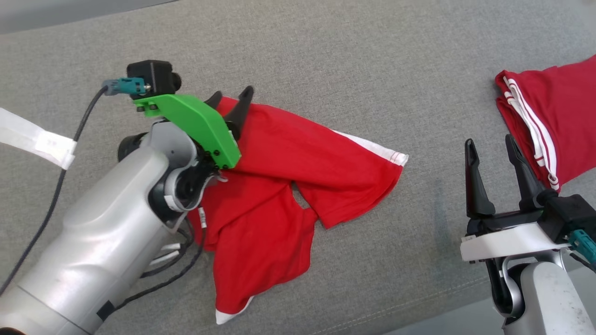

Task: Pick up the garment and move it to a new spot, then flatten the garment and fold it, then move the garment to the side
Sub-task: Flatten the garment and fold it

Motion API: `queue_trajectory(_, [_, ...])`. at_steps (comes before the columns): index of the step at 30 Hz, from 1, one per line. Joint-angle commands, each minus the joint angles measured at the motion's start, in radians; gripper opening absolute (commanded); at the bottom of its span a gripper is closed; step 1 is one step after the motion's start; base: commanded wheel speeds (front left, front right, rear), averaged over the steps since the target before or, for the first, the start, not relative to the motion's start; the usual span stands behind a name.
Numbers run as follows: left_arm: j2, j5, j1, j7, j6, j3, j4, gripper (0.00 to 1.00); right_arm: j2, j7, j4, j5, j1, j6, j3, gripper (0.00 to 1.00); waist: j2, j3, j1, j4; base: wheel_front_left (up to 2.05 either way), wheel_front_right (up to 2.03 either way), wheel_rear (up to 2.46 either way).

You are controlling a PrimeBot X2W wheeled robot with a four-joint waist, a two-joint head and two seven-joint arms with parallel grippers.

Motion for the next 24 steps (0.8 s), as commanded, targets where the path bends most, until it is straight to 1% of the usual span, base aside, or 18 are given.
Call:
queue_trajectory(1, [0.013,0.001,-0.020,0.020,0.003,-0.002,0.019,1.00,-0.001,-0.003,-0.002,0.008,-0.013,-0.001,0.004,1.00,0.0000,0.030,0.0000,-0.022,0.00,0.00,0.00])
queue_trajectory(3, [0.030,0.005,-0.034,0.059,0.000,-0.018,0.065,1.00,-0.001,-0.003,-0.003,0.013,-0.020,-0.001,0.007,1.00,0.0000,0.048,0.0000,-0.033,0.00,0.00,0.00])
queue_trajectory(6, [0.041,0.003,-0.037,0.113,-0.015,-0.041,0.115,1.00,-0.001,-0.003,-0.002,0.022,-0.024,-0.001,0.007,1.00,0.0000,0.066,0.0000,-0.044,0.00,0.00,0.00])
queue_trajectory(10, [0.067,0.043,-0.052,0.163,-0.021,-0.094,0.181,1.00,-0.001,-0.003,0.000,0.030,-0.032,-0.001,0.008,1.00,0.0000,0.078,0.0000,-0.052,0.00,0.00,0.00])
queue_trajectory(13, [0.075,0.054,-0.037,0.226,-0.052,-0.142,0.213,1.00,-0.001,-0.003,0.003,0.036,-0.035,-0.001,0.009,1.00,0.0000,0.079,0.0000,-0.055,0.00,0.00,0.00])
queue_trajectory(14, [0.074,0.053,-0.035,0.240,-0.064,-0.150,0.215,0.45,-0.001,-0.003,0.004,0.037,-0.035,-0.001,0.008,1.00,0.0000,0.078,0.0000,-0.055,0.00,0.00,0.00])
queue_trajectory(15, [0.073,0.054,-0.040,0.239,-0.076,-0.148,0.212,0.00,-0.001,-0.003,0.004,0.038,-0.035,-0.001,0.005,1.00,0.0000,0.077,0.0000,-0.054,0.00,0.00,0.00])
queue_trajectory(18, [0.053,0.051,-0.075,0.194,-0.100,-0.121,0.191,0.00,-0.001,-0.003,0.008,0.036,-0.032,-0.001,0.001,1.00,0.0000,0.071,0.0000,-0.046,0.00,0.00,0.00])
queue_trajectory(24, [0.028,0.082,-0.139,0.016,-0.110,-0.038,0.153,0.00,-0.001,-0.003,0.017,0.028,-0.024,-0.001,0.011,1.00,0.0000,0.036,0.0000,-0.042,0.00,0.00,0.00])
